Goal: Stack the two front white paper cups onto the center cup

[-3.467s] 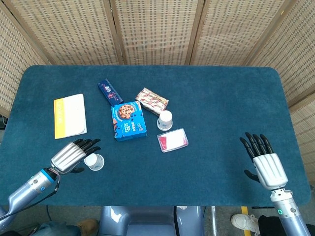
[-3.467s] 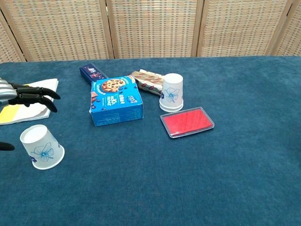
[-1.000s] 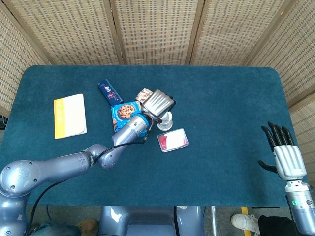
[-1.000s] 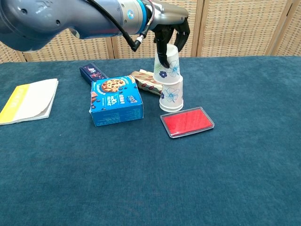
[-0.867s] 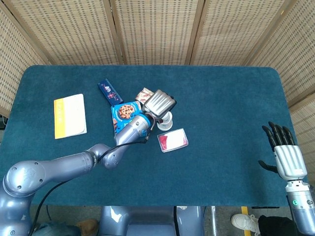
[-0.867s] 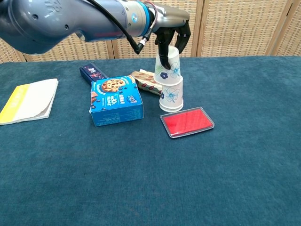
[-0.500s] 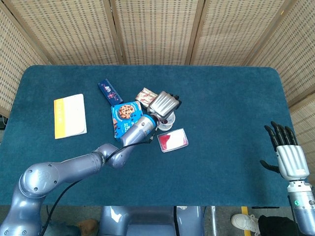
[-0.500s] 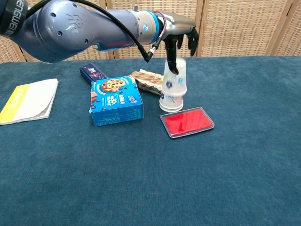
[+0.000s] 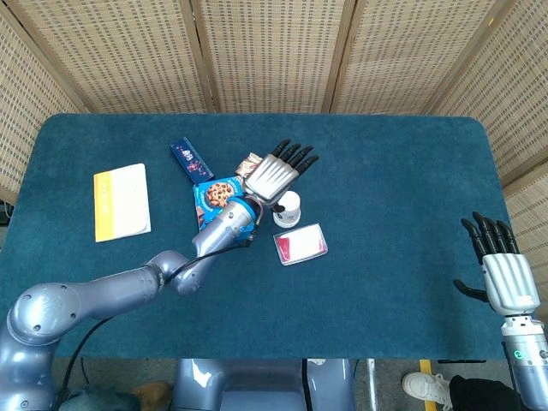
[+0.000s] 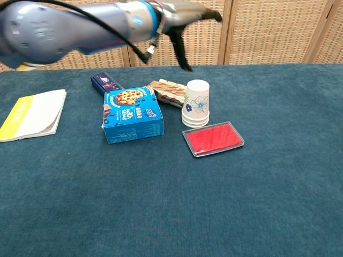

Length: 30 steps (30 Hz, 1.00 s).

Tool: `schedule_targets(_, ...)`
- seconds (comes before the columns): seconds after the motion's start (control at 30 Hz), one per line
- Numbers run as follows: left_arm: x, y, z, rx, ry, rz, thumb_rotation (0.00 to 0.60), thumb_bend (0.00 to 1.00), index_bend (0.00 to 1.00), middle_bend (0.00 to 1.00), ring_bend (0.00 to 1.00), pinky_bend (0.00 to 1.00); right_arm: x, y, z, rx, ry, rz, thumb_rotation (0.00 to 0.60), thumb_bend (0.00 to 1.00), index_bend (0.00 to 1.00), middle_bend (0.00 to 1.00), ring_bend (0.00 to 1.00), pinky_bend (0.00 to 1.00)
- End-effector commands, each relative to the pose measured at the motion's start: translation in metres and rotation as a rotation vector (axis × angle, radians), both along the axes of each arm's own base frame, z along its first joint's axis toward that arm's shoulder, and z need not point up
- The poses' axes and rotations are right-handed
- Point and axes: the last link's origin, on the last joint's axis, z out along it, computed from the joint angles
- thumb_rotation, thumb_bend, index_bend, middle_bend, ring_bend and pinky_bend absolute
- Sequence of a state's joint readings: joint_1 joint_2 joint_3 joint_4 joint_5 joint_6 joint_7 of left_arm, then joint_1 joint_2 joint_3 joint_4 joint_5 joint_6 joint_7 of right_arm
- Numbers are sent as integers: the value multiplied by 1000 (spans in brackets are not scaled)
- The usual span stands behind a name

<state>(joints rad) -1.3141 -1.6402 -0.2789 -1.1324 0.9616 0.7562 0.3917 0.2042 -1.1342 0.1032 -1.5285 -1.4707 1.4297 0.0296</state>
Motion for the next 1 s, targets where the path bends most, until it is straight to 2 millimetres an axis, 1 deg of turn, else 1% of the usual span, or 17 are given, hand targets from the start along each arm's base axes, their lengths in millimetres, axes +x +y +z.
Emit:
schedule_targets(0.03, -38, -4, 32, 67, -37, 11, 600, 0, 0, 0, 0, 0, 2, 1, 0, 1, 0, 10, 600, 0, 0, 0, 0, 0)
schedule_targets(0.07, -61, -7, 46, 99, -54, 42, 600, 0, 0, 0, 0, 0, 3, 2, -1, 2, 0, 15, 600, 0, 0, 0, 0, 0)
schedule_targets(0.1, -80, -14, 56, 119, -70, 61, 600, 0, 0, 0, 0, 0, 4, 3, -1, 0, 3, 18, 600, 0, 0, 0, 0, 0)
schedule_targets(0.23, -138, -44, 87, 174, -135, 135, 600, 0, 0, 0, 0, 0, 4, 4, -1, -7, 13, 15, 600, 0, 0, 0, 0, 0)
schedule_targets(0.3, -175, -66, 104, 200, -164, 212, 600, 0, 0, 0, 0, 0, 4, 4, -1, -13, 17, 12, 600, 0, 0, 0, 0, 0)
schedule_targets(0.33, -185, -73, 108, 203, -181, 242, 600, 0, 0, 0, 0, 0, 4, 4, -1, -15, 18, 11, 600, 0, 0, 0, 0, 0)
schedule_targets(0.37, -190, -79, 111, 205, -192, 258, 600, 0, 0, 0, 0, 0, 4, 4, -1, -16, 19, 10, 600, 0, 0, 0, 0, 0)
schedule_targets(0.4, -202, -88, 116, 206, -219, 303, 600, 0, 0, 0, 0, 0, 4, 4, -1, -18, 20, 9, 600, 0, 0, 0, 0, 0)
schedule_targets(0.43, -230, -112, 128, 214, -242, 392, 600, 0, 0, 0, 0, 0, 4, 4, -1, -20, 19, 6, 600, 0, 0, 0, 0, 0)
schedule_targets(0.47, -242, -126, 136, 223, -239, 414, 600, 0, 0, 0, 0, 0, 5, 3, -2, -21, 21, 4, 600, 0, 0, 0, 0, 0)
schedule_targets(0.53, -257, -145, 145, 239, -231, 444, 600, 0, 0, 0, 0, 0, 5, 3, -3, -21, 25, 4, 600, 0, 0, 0, 0, 0)
schedule_targets(0.6, -276, -169, 154, 266, -213, 482, 600, 0, 0, 0, 0, 0, 6, 3, -3, -21, 31, 4, 600, 0, 0, 0, 0, 0)
schedule_targets(0.7, -292, -193, 161, 303, -215, 516, 600, 0, 0, 0, 0, 0, 7, 3, -4, -19, 37, 6, 600, 0, 0, 0, 0, 0)
schedule_targets(0.73, -301, -205, 163, 315, -236, 551, 600, 0, 0, 0, 0, 0, 7, 3, -5, -18, 41, 7, 600, 0, 0, 0, 0, 0)
schedule_targets(0.83, -307, -219, 162, 313, -262, 567, 600, 0, 0, 0, 0, 0, 8, 3, -6, -15, 43, 8, 600, 0, 0, 0, 0, 0)
schedule_targets(1.0, -312, -225, 159, 304, -252, 562, 600, 0, 0, 0, 0, 0, 9, 2, -8, -9, 49, 6, 600, 0, 0, 0, 0, 0)
